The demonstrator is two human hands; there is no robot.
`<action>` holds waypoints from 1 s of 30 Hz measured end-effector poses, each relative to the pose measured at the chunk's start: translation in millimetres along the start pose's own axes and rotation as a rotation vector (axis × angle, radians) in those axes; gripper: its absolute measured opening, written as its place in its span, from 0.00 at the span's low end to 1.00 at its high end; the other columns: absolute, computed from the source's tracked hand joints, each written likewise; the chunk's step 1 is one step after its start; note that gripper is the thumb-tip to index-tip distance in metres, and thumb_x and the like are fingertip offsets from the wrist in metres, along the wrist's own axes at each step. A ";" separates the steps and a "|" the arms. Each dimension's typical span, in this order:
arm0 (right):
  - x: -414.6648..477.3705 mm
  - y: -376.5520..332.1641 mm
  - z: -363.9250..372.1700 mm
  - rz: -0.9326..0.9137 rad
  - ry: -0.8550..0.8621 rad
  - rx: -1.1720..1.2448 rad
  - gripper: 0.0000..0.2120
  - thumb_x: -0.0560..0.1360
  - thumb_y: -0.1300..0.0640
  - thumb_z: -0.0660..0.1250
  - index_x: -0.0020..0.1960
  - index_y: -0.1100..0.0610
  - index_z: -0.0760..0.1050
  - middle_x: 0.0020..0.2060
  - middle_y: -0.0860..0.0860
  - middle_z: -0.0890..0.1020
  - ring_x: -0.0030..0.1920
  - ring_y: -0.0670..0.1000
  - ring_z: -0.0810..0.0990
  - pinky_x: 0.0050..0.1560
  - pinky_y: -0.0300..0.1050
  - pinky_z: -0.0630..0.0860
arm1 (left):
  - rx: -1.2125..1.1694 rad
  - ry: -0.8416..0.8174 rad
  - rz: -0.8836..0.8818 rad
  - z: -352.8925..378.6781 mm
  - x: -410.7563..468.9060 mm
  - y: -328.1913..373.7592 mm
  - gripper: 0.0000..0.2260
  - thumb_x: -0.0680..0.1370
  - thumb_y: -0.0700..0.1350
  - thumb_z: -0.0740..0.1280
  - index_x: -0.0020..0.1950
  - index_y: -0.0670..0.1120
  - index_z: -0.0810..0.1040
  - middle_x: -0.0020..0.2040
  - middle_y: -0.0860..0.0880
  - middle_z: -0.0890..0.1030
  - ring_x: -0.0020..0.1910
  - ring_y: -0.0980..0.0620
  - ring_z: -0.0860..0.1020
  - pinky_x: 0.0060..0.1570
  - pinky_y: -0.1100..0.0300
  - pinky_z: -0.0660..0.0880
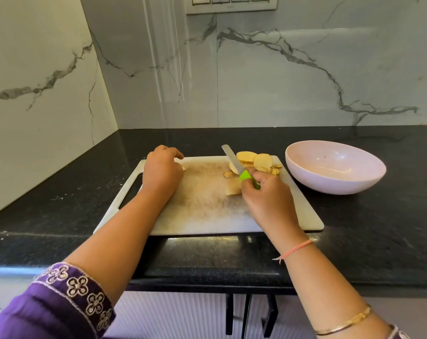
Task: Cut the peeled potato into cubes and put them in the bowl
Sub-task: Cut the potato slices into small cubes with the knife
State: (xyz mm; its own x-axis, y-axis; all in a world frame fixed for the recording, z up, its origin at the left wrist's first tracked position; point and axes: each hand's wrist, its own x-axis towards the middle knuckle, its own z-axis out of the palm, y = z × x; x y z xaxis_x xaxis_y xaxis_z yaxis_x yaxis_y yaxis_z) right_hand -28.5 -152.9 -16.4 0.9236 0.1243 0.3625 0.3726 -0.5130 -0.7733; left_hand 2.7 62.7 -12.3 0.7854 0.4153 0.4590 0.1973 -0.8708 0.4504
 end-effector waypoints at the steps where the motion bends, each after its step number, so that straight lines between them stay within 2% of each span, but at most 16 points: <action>1: 0.1 -0.3 -1.5 0.015 0.002 0.026 0.16 0.79 0.55 0.59 0.64 0.52 0.76 0.41 0.51 0.83 0.26 0.45 0.67 0.27 0.39 0.62 | 0.000 0.002 0.020 -0.3 -2.0 2.7 0.16 0.76 0.34 0.60 0.59 0.45 0.79 0.62 0.45 0.76 0.62 0.44 0.71 0.58 0.56 0.69; 3: 0.1 -1.3 -3.4 0.041 0.003 0.069 0.16 0.79 0.56 0.59 0.65 0.52 0.75 0.42 0.49 0.82 0.27 0.46 0.69 0.28 0.40 0.65 | -0.005 -0.019 0.077 0.7 -5.7 11.5 0.14 0.77 0.36 0.60 0.58 0.46 0.80 0.61 0.46 0.77 0.61 0.45 0.72 0.58 0.57 0.69; 5: 0.1 -1.9 -4.2 0.062 0.000 0.089 0.17 0.79 0.56 0.60 0.66 0.52 0.74 0.44 0.49 0.83 0.30 0.48 0.71 0.30 0.41 0.67 | -0.015 -0.069 0.128 2.6 -9.5 24.0 0.12 0.78 0.40 0.61 0.58 0.46 0.80 0.58 0.47 0.79 0.58 0.47 0.75 0.53 0.58 0.71; 7: 0.4 -1.7 -4.8 0.078 -0.001 0.087 0.17 0.79 0.56 0.60 0.66 0.51 0.74 0.40 0.47 0.81 0.29 0.47 0.70 0.30 0.41 0.67 | -0.037 -0.157 0.150 7.3 -13.9 37.6 0.11 0.78 0.45 0.64 0.60 0.47 0.79 0.58 0.49 0.79 0.56 0.50 0.76 0.51 0.59 0.71; 10: 1.5 -1.4 -4.1 0.085 -0.002 0.084 0.17 0.78 0.56 0.59 0.66 0.51 0.74 0.42 0.47 0.81 0.28 0.45 0.70 0.28 0.38 0.66 | -0.126 -0.300 0.162 18.4 -17.0 55.5 0.13 0.78 0.48 0.66 0.61 0.47 0.76 0.58 0.51 0.80 0.52 0.54 0.76 0.48 0.63 0.70; 12: 0.8 -1.3 -2.9 0.083 -0.003 0.087 0.17 0.78 0.56 0.59 0.67 0.52 0.74 0.37 0.46 0.80 0.26 0.45 0.68 0.25 0.35 0.64 | -0.168 -0.356 0.141 23.4 -16.6 62.1 0.13 0.76 0.49 0.69 0.59 0.47 0.75 0.56 0.51 0.80 0.49 0.55 0.75 0.46 0.63 0.71; 14: -1.0 -1.5 -3.3 0.073 -0.006 0.083 0.17 0.79 0.56 0.59 0.67 0.52 0.73 0.37 0.47 0.81 0.25 0.45 0.66 0.22 0.33 0.62 | -0.209 -0.364 0.115 25.9 -14.9 64.3 0.13 0.74 0.49 0.71 0.54 0.47 0.74 0.53 0.51 0.80 0.47 0.55 0.76 0.43 0.62 0.72; 16: -1.9 -1.1 -4.6 0.061 -0.008 0.075 0.17 0.79 0.57 0.59 0.66 0.53 0.74 0.46 0.50 0.83 0.24 0.44 0.66 0.22 0.33 0.63 | -0.231 -0.346 0.116 26.9 -14.2 65.3 0.12 0.72 0.49 0.73 0.50 0.48 0.73 0.50 0.50 0.81 0.45 0.53 0.77 0.41 0.60 0.74; 20: 0.4 -0.6 -5.3 0.046 -0.002 0.055 0.17 0.78 0.57 0.59 0.66 0.53 0.74 0.50 0.50 0.83 0.24 0.44 0.66 0.23 0.33 0.64 | -0.218 -0.305 0.162 25.7 -14.8 65.4 0.12 0.72 0.50 0.73 0.49 0.49 0.72 0.46 0.51 0.80 0.41 0.55 0.75 0.38 0.62 0.73; 23: 1.2 -0.6 -4.8 0.040 0.001 0.046 0.17 0.78 0.57 0.59 0.66 0.53 0.74 0.46 0.51 0.83 0.24 0.45 0.66 0.23 0.33 0.63 | -0.216 -0.322 0.171 21.7 -14.9 60.6 0.12 0.74 0.49 0.72 0.49 0.50 0.70 0.48 0.52 0.80 0.43 0.55 0.76 0.38 0.66 0.71; 28: -1.5 -0.6 -6.8 0.028 -0.001 0.015 0.15 0.79 0.56 0.59 0.63 0.53 0.77 0.37 0.50 0.80 0.26 0.46 0.67 0.26 0.37 0.61 | -0.200 -0.360 0.110 9.6 -14.2 41.6 0.12 0.74 0.45 0.71 0.52 0.51 0.69 0.51 0.52 0.81 0.49 0.54 0.77 0.44 0.64 0.71; 30: -2.2 -0.6 -5.4 0.002 0.001 -0.037 0.16 0.79 0.55 0.58 0.65 0.52 0.75 0.42 0.52 0.82 0.28 0.46 0.68 0.27 0.38 0.62 | -0.227 -0.349 0.075 6.4 -13.5 34.9 0.13 0.74 0.46 0.71 0.52 0.52 0.68 0.52 0.52 0.81 0.49 0.55 0.78 0.44 0.64 0.71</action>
State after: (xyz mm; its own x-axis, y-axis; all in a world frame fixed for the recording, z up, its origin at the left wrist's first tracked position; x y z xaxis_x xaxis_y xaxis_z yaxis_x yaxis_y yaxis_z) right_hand -31.3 -157.5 -14.0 0.9242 0.1221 0.3618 0.3672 -0.5443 -0.7543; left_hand 2.7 25.0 -7.7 0.9520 0.2047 0.2277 0.0282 -0.7991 0.6006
